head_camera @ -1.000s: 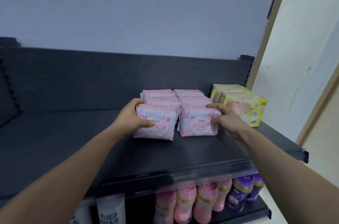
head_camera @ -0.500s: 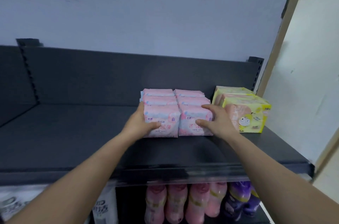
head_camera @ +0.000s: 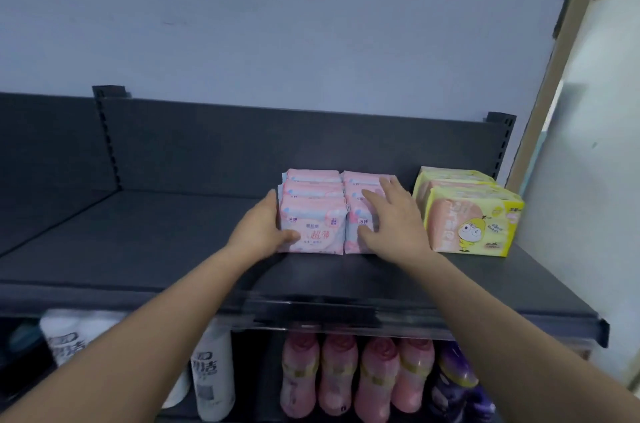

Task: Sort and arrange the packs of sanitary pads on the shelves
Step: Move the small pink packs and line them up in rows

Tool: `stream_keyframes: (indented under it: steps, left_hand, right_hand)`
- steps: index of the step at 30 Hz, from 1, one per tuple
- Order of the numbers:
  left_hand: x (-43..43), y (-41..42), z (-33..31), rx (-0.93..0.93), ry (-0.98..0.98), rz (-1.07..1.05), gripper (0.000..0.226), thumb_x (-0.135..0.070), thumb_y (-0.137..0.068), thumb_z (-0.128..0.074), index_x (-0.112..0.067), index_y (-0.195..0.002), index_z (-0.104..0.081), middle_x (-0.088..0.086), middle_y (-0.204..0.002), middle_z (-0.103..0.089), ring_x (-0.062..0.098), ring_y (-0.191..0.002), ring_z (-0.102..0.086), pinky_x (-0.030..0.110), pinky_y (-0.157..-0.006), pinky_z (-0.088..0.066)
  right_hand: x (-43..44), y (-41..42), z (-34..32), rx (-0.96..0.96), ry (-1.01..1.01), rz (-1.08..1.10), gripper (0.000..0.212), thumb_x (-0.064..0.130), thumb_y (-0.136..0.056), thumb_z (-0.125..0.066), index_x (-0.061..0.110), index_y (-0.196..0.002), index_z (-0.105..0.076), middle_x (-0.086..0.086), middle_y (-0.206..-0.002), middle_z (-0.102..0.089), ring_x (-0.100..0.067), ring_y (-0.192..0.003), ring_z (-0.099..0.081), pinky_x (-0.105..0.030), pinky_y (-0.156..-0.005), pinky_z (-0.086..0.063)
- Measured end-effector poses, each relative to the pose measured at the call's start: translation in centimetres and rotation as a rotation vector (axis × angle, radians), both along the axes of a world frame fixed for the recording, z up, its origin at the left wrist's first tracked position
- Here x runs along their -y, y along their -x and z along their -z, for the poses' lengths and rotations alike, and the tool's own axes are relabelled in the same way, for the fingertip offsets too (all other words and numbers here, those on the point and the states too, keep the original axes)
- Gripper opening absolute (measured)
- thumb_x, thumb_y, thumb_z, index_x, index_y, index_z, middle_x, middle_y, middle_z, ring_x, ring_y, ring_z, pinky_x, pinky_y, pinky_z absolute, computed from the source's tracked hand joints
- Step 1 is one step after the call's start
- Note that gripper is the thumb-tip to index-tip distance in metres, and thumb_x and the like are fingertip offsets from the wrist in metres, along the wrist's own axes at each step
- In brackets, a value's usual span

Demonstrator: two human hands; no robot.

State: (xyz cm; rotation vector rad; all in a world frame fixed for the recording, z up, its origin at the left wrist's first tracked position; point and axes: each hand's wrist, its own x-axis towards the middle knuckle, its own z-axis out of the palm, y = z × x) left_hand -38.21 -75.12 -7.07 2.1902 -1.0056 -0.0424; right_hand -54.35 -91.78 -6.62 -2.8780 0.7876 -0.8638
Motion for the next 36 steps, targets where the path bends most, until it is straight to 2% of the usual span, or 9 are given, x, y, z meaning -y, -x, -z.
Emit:
stream_keyframes:
  steps: [2,4,7,11,15,19,22,30,36]
  left_hand:
    - [-1.4,0.3,-0.5,0.095,-0.077,-0.049,0.068,-0.028,-0.078,-0.077,-0.004,-0.132,-0.042,0.01,-0.136,-0.052,0.028,-0.125,-0.048,0.035,-0.095,-0.041]
    - [-3.1,0.3,-0.9,0.186,-0.145,-0.093,0.073,-0.033,-0.08,-0.075,-0.005,-0.137,-0.04,0.01,-0.141,-0.048,0.027,-0.129,-0.046,0.037,-0.102,-0.041]
    - [-6.5,0.1,-1.2,0.29,-0.232,-0.148,0.057,-0.036,-0.083,-0.071,-0.012,-0.129,-0.047,0.005,-0.133,-0.053,0.026,-0.124,-0.049,0.041,-0.098,-0.044]
    - [-11.7,0.4,-1.5,0.39,-0.385,-0.28,0.062,-0.04,-0.088,-0.065,-0.006,-0.135,-0.043,0.008,-0.141,-0.046,0.027,-0.13,-0.043,0.042,-0.103,-0.041]
    - [-17.5,1.0,-1.5,0.444,-0.508,-0.418,0.059,-0.042,-0.088,-0.063,-0.009,-0.134,-0.045,0.007,-0.14,-0.047,0.026,-0.13,-0.043,0.039,-0.102,-0.04]
    - [-23.8,1.9,-1.8,0.46,-0.576,-0.535,0.047,-0.039,-0.088,-0.061,-0.011,-0.124,-0.05,0.006,-0.131,-0.053,0.025,-0.124,-0.047,0.037,-0.097,-0.04]
    - [-28.6,2.6,-2.0,0.456,-0.61,-0.635,0.052,-0.04,-0.088,-0.061,-0.011,-0.129,-0.048,0.006,-0.133,-0.053,0.025,-0.125,-0.047,0.035,-0.096,-0.04]
    - [-42.5,3.9,-1.9,0.355,-0.684,-0.847,0.048,-0.042,-0.088,-0.061,-0.013,-0.125,-0.049,0.004,-0.125,-0.055,0.025,-0.116,-0.053,0.038,-0.086,-0.046]
    - [-53.3,4.2,-2.0,0.311,-0.736,-0.968,0.043,-0.042,-0.09,-0.059,-0.011,-0.118,-0.05,0.006,-0.123,-0.056,0.027,-0.114,-0.052,0.034,-0.077,-0.039]
  right_hand:
    - [-1.1,-0.6,-0.3,0.051,0.007,-0.061,0.054,0.033,-0.082,-0.053,0.013,-0.132,-0.057,-0.017,-0.15,-0.038,-0.035,-0.144,-0.026,-0.044,-0.115,-0.023]
    - [-2.5,-1.2,-0.6,0.019,0.002,-0.102,0.052,0.029,-0.086,-0.06,0.015,-0.136,-0.053,-0.014,-0.153,-0.035,-0.031,-0.145,-0.023,-0.039,-0.116,-0.02]
    - [-4.4,-2.4,-0.8,-0.016,0.047,-0.169,0.055,0.03,-0.087,-0.062,0.017,-0.138,-0.05,-0.01,-0.151,-0.037,-0.027,-0.144,-0.024,-0.034,-0.114,-0.021]
    - [-8.3,-4.2,-0.9,-0.04,0.061,-0.29,0.052,0.03,-0.083,-0.063,0.018,-0.133,-0.053,-0.006,-0.134,-0.051,-0.026,-0.129,-0.039,-0.034,-0.102,-0.032]
    - [-12.8,-6.2,-0.7,-0.106,0.081,-0.419,0.056,0.038,-0.086,-0.063,0.02,-0.137,-0.05,-0.004,-0.135,-0.051,-0.025,-0.13,-0.039,-0.034,-0.105,-0.032]
    - [-17.7,-8.5,-0.7,-0.185,0.088,-0.538,0.058,0.041,-0.088,-0.062,0.021,-0.14,-0.046,-0.004,-0.139,-0.049,-0.026,-0.134,-0.036,-0.036,-0.107,-0.033]
    - [-22.0,-10.1,-0.8,-0.226,0.105,-0.623,0.06,0.043,-0.088,-0.061,0.021,-0.141,-0.045,-0.006,-0.138,-0.049,-0.027,-0.132,-0.037,-0.037,-0.107,-0.034]
    - [-35.1,-14.3,-0.9,-0.278,0.129,-0.816,0.055,0.047,-0.086,-0.061,0.022,-0.134,-0.05,-0.006,-0.131,-0.052,-0.028,-0.127,-0.041,-0.038,-0.102,-0.035]
    - [-46.4,-17.3,-1.0,-0.302,0.151,-0.932,0.049,0.047,-0.085,-0.061,0.022,-0.128,-0.054,-0.004,-0.128,-0.053,-0.028,-0.125,-0.044,-0.037,-0.099,-0.037]
